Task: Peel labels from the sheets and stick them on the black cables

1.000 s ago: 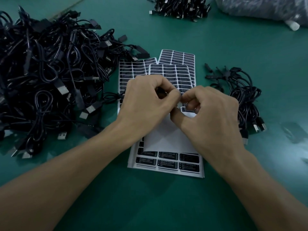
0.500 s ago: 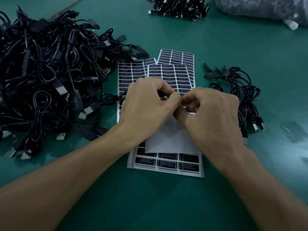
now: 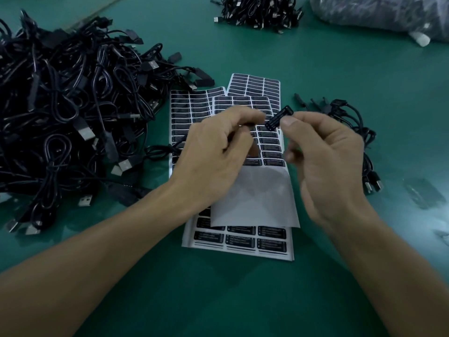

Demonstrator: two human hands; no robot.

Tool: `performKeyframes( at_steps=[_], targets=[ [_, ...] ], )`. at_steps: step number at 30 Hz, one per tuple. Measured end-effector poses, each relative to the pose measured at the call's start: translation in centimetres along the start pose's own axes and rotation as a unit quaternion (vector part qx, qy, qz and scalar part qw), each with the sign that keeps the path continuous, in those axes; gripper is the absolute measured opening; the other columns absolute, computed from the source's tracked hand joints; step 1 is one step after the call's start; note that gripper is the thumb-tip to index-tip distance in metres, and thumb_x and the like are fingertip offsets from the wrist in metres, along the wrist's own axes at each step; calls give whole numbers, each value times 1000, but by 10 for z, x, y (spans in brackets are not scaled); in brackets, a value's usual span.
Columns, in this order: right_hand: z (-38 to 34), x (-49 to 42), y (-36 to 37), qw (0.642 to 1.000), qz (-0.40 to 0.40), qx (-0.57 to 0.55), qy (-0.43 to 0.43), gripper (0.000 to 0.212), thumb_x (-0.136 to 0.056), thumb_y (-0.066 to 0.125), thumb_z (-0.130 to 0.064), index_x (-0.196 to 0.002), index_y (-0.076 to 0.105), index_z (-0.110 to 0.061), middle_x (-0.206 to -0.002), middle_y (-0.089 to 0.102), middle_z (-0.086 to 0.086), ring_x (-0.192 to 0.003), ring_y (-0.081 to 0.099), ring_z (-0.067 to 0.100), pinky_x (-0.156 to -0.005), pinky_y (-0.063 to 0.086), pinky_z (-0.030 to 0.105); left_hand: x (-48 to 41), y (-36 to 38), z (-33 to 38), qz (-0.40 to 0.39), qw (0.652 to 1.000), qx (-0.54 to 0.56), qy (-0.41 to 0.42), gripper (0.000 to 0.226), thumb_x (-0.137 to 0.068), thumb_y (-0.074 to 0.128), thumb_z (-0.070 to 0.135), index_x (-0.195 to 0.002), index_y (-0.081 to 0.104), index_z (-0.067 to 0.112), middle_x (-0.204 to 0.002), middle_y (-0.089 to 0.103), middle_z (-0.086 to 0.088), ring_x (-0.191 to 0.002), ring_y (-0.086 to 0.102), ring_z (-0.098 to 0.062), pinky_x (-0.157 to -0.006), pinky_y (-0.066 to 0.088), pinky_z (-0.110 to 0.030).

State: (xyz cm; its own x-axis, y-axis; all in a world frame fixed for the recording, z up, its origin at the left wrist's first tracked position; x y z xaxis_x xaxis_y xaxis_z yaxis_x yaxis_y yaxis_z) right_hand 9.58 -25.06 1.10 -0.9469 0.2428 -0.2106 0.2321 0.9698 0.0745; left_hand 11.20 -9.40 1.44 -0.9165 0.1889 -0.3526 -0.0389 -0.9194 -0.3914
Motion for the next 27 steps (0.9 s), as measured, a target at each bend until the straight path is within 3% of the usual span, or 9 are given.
performKeyframes(
  at_steps=[5, 7, 9, 11, 13, 21, 27],
  targets=[
    [9, 0, 5, 990, -36, -95, 96, 14, -85, 74, -12, -74, 76, -21, -80, 69, 1, -77, 62, 13, -74, 52, 27, 2, 7, 3, -51, 993, 102, -20, 15, -96, 46, 20, -110, 47, 26, -79, 73, -14, -79, 65, -45, -75, 53, -61],
    [10, 0, 7, 987, -39, -110, 108, 12, -85, 73, -11, -76, 75, -19, -81, 69, 4, -77, 63, 15, -71, 52, 24, 2, 8, 3, -63, 992, 110, -24, 14, -97, 47, 23, -111, 47, 21, -83, 75, -12, -84, 65, -48, -79, 52, -63],
    [11, 0, 6, 987, -34, -109, 112, 15, -86, 72, -9, -75, 75, -19, -79, 69, 3, -78, 62, 16, -69, 51, 23, 2, 8, 1, -68, 991, 110, -30, 10, -98, 49, 25, -107, 50, 21, -86, 77, -5, -85, 69, -40, -81, 55, -58],
    [10, -1, 5, 988, -28, -101, 109, 21, -87, 71, -8, -71, 75, -20, -77, 69, 1, -78, 62, 15, -70, 50, 24, 0, 8, -5, -68, 992, 105, -35, 4, -100, 54, 19, -101, 53, 23, -84, 77, 3, -83, 74, -18, -80, 59, -38],
    [10, -1, 3, 990, -23, -95, 103, 23, -88, 71, -7, -70, 76, -21, -75, 70, -1, -76, 62, 12, -67, 49, 22, -1, 8, -9, -68, 993, 88, -38, 9, -101, 58, 15, -97, 59, 23, -84, 77, 6, -81, 73, -7, -79, 59, -25],
    [11, -5, -1, 997, -24, -34, 59, 17, -90, 70, -8, -79, 76, -19, -74, 71, 0, -74, 62, 12, -69, 49, 21, -2, 6, -12, -74, 996, 17, -35, 21, -102, 58, 19, -89, 69, 31, -76, 75, 10, -71, 69, -3, -70, 55, -19],
    [9, -5, -3, 999, -23, 32, 7, 13, -89, 73, -11, -81, 75, -20, -74, 71, 0, -69, 61, 11, -67, 51, 20, -2, 9, -12, -116, 991, 30, -52, 20, -103, 54, 17, -94, 71, 21, -69, 72, 10, -66, 65, 0, -65, 51, -15]
  ],
)
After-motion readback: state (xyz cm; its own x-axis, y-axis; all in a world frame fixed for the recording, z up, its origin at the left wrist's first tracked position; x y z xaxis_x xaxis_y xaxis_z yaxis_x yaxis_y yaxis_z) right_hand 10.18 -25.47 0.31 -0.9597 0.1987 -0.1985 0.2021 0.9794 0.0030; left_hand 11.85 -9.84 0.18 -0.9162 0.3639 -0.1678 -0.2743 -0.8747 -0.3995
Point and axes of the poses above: each hand's wrist, its own x-axis away from the middle knuckle, its own y-axis out of the palm, z = x × y, the point moved 5 cm from there along -x, towards the middle knuckle
